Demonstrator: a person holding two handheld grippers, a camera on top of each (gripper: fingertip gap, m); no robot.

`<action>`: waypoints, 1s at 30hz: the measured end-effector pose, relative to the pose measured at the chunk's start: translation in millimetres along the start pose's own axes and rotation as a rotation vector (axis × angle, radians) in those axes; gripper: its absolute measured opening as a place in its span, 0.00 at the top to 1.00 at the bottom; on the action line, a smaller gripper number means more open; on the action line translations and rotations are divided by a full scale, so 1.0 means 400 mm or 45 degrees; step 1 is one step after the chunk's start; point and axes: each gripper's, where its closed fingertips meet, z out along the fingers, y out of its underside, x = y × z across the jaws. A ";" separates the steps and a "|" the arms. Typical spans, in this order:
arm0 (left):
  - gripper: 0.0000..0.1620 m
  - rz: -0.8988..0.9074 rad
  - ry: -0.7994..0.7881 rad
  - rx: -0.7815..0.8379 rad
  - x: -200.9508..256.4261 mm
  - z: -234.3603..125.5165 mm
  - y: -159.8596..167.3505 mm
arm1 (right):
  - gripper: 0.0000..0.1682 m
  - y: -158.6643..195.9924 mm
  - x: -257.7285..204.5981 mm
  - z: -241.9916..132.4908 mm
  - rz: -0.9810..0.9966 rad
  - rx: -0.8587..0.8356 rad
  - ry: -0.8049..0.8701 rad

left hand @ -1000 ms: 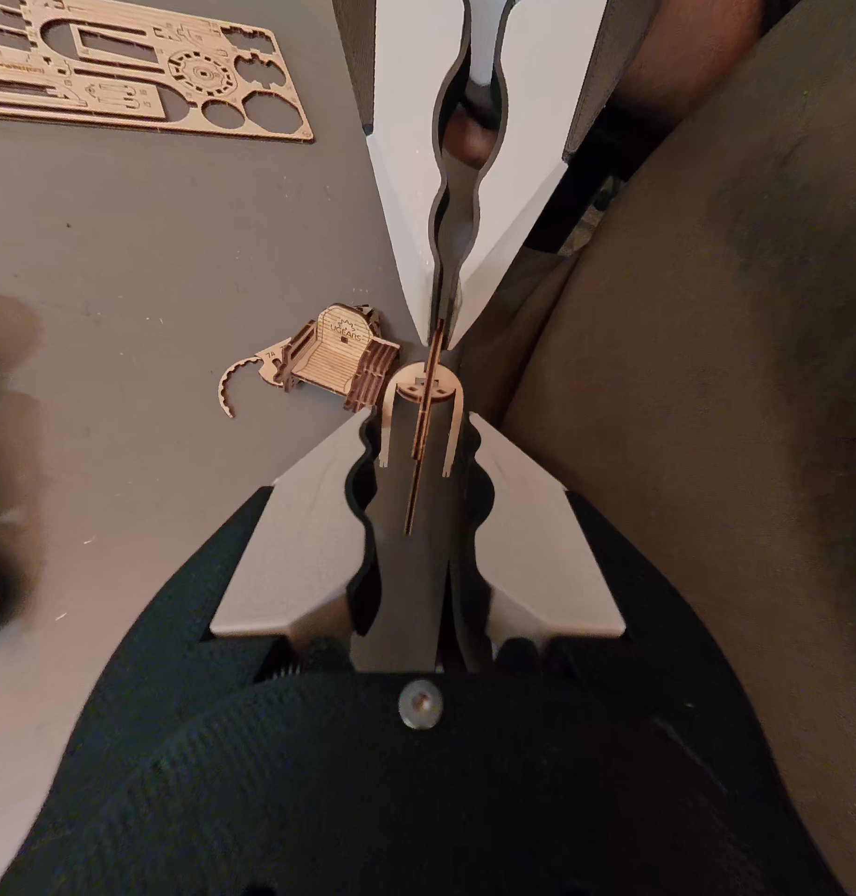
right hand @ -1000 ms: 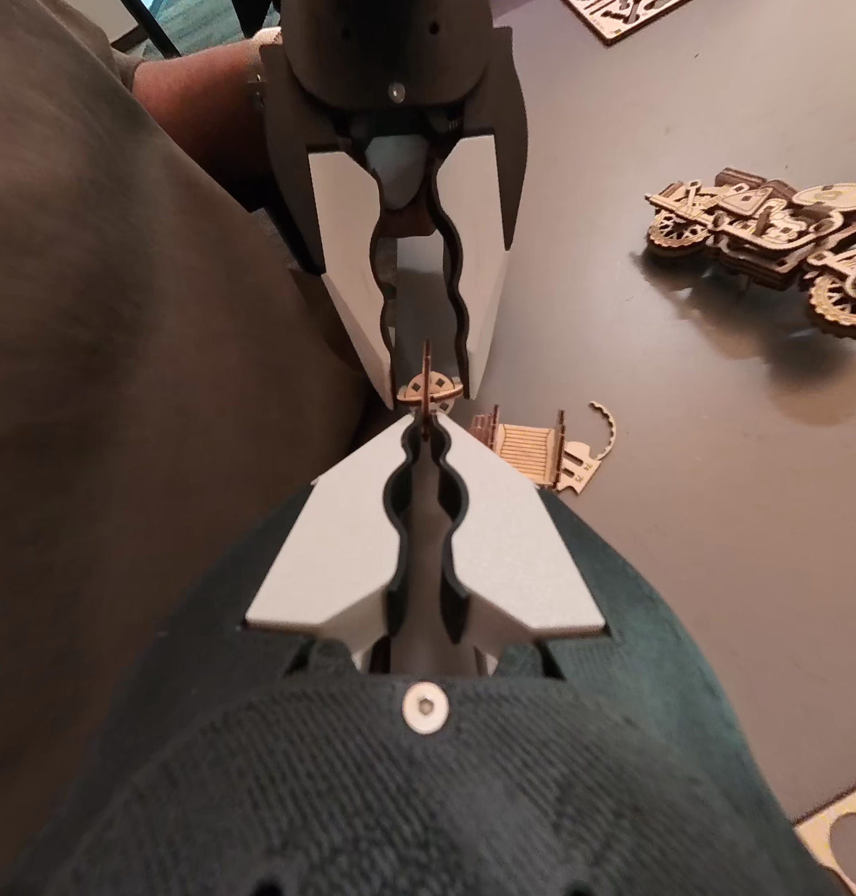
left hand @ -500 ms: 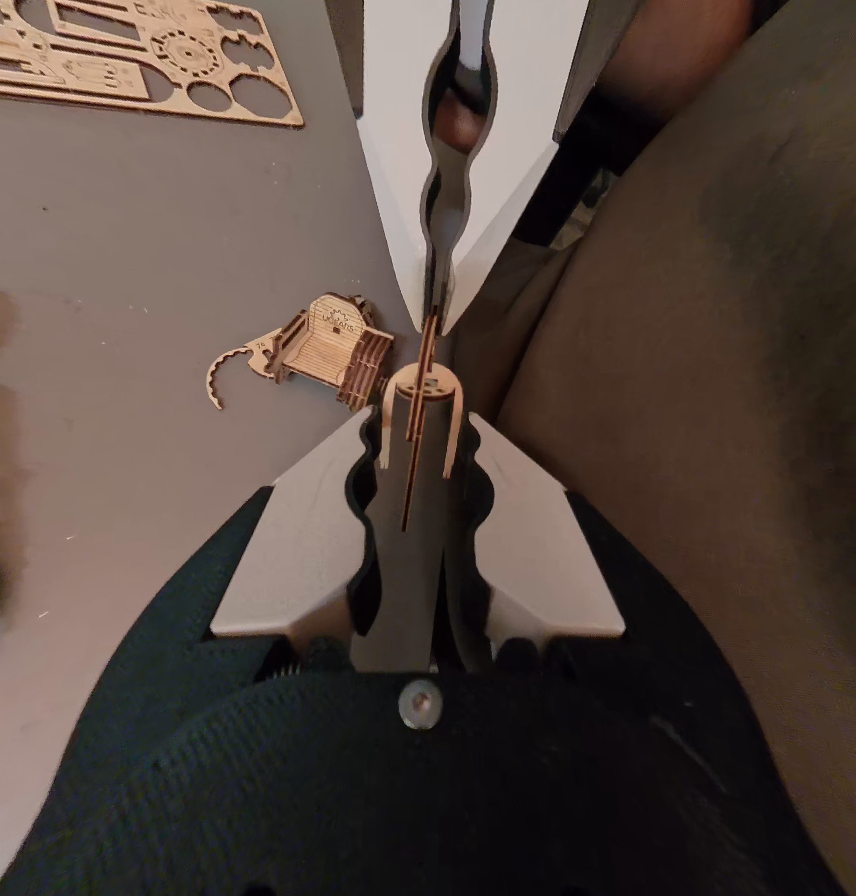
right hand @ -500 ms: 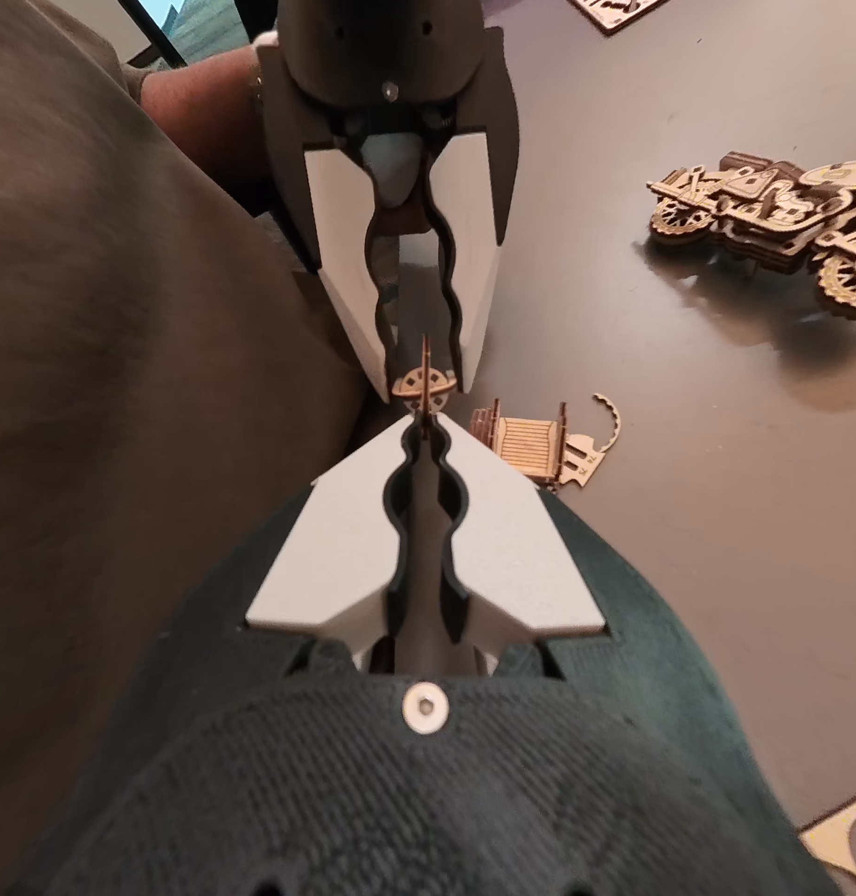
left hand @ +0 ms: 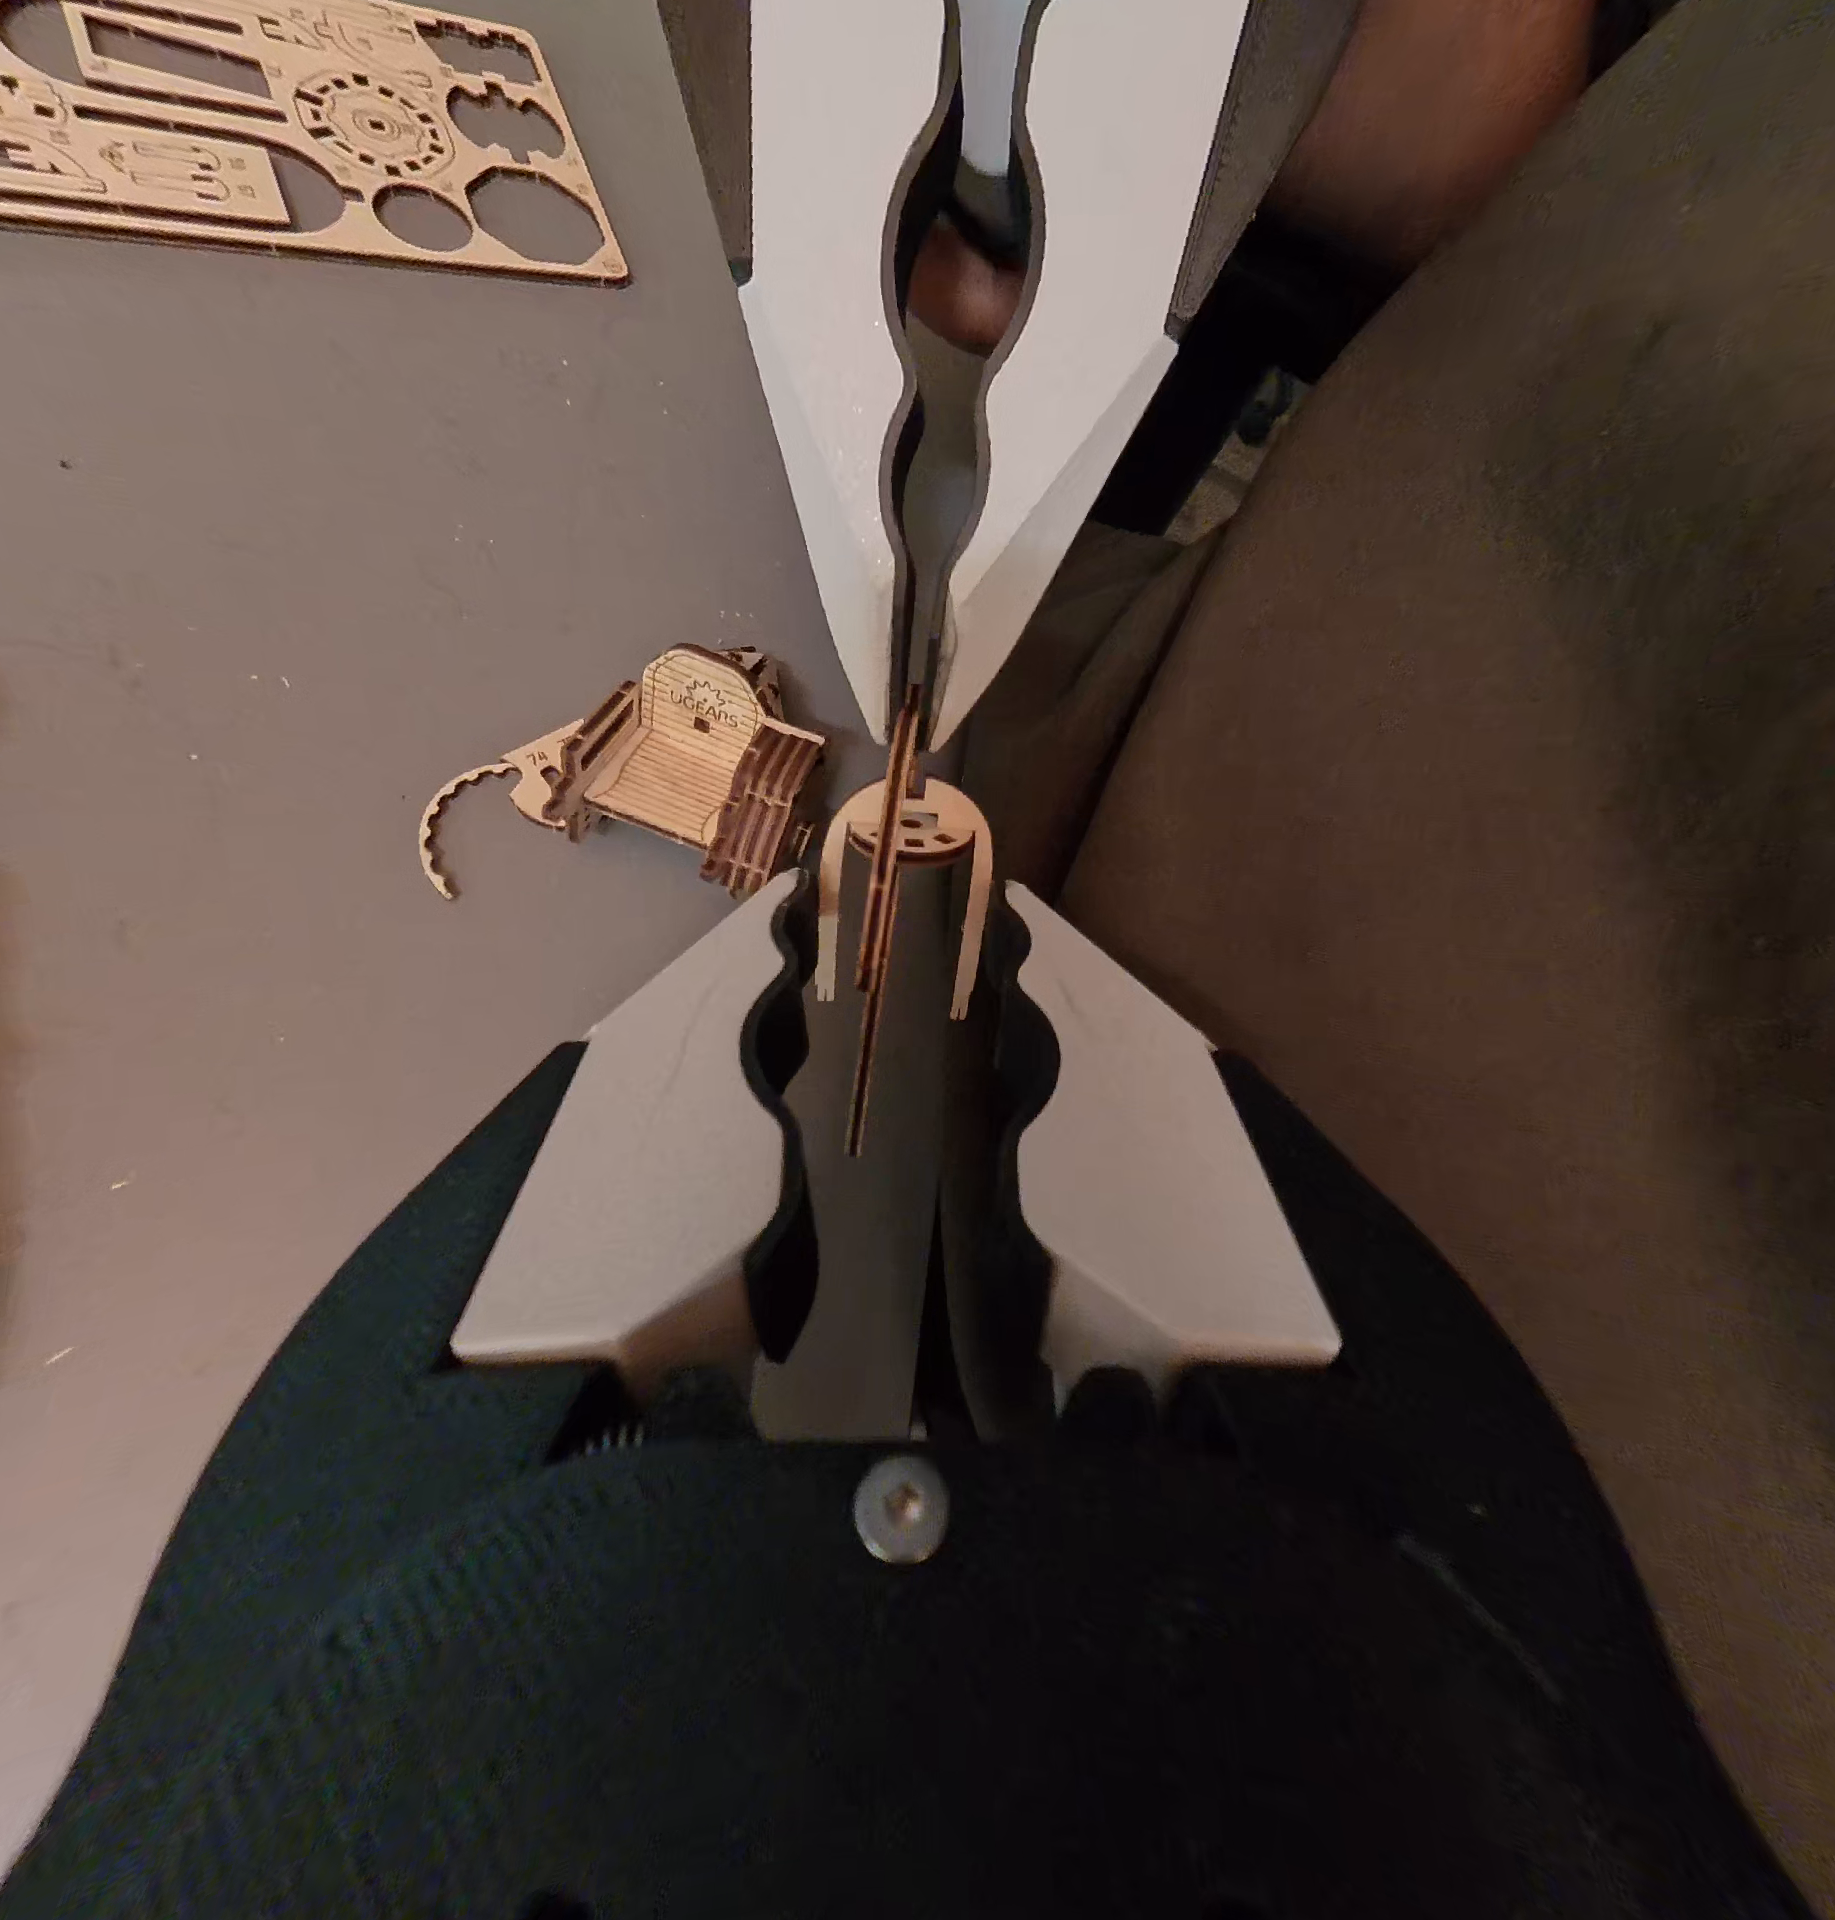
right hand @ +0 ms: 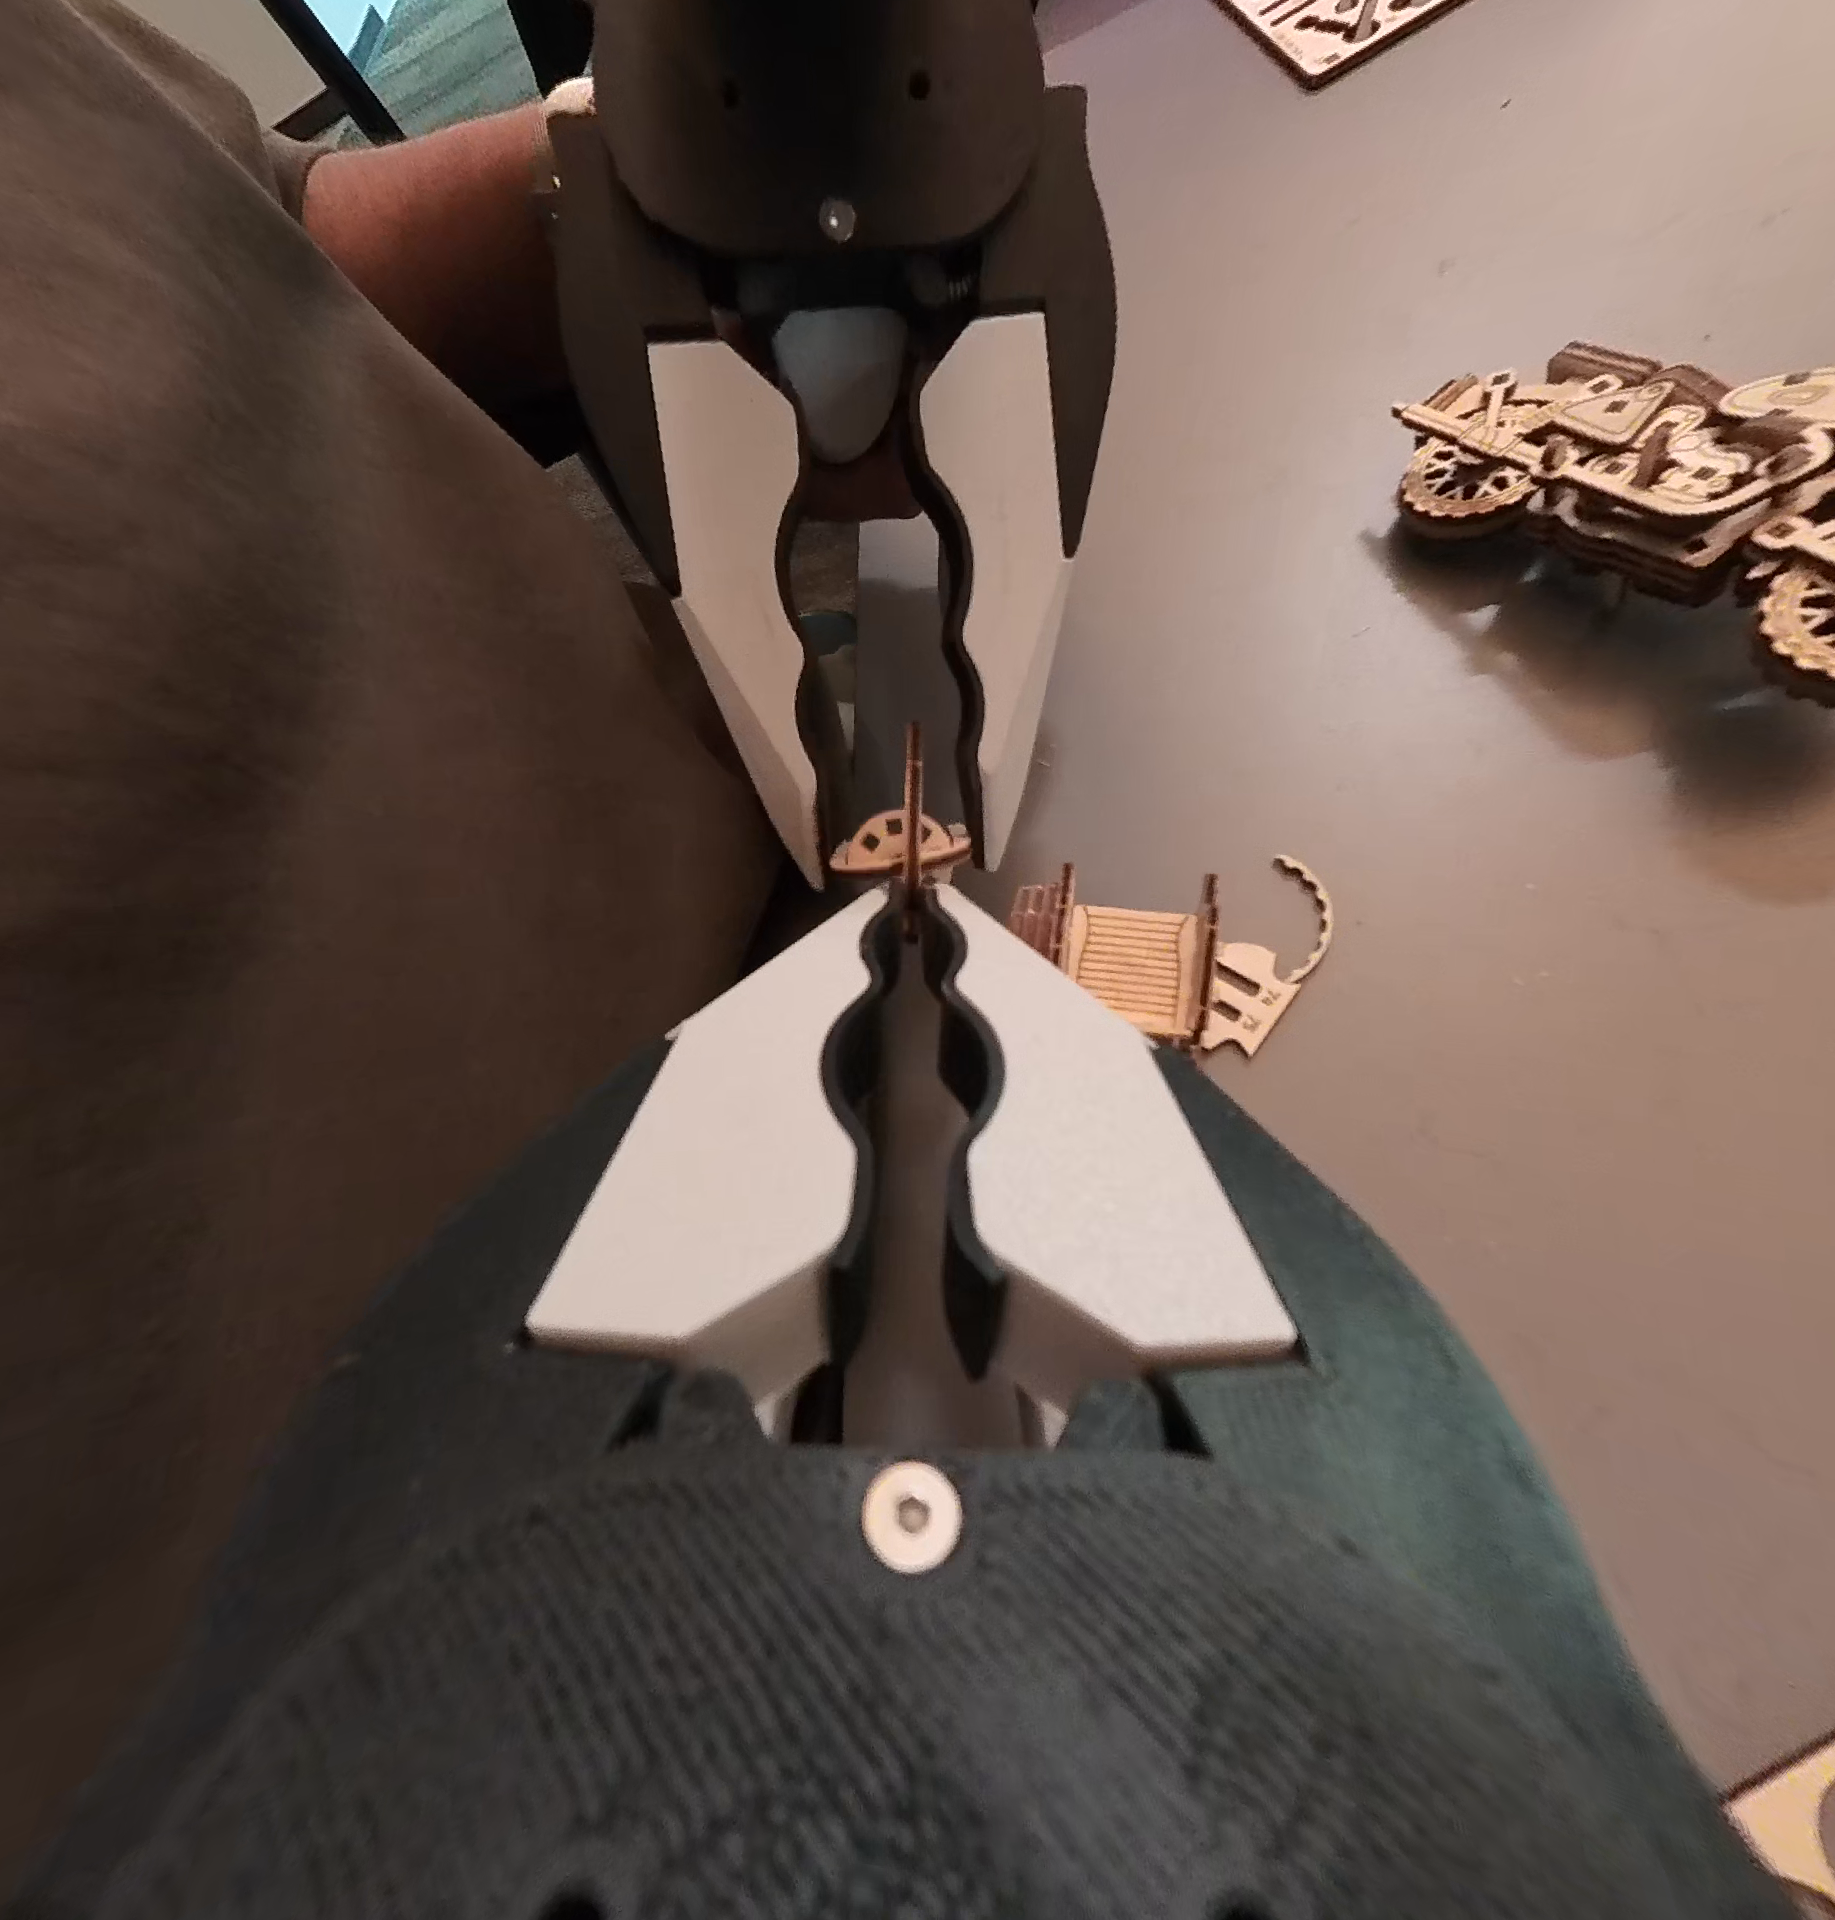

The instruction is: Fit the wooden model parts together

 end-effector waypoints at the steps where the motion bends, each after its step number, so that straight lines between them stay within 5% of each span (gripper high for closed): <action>1: 0.81 -0.001 0.001 0.001 0.000 0.000 0.000 | 0.99 -0.001 -0.001 0.000 -0.003 0.003 -0.002; 12: 0.81 -0.027 0.021 0.052 -0.001 -0.003 -0.013 | 0.98 -0.018 0.000 -0.004 0.007 0.063 -0.006; 30: 0.81 -0.164 0.116 0.414 -0.006 -0.080 -0.113 | 0.94 -0.116 0.024 -0.091 0.020 0.407 0.044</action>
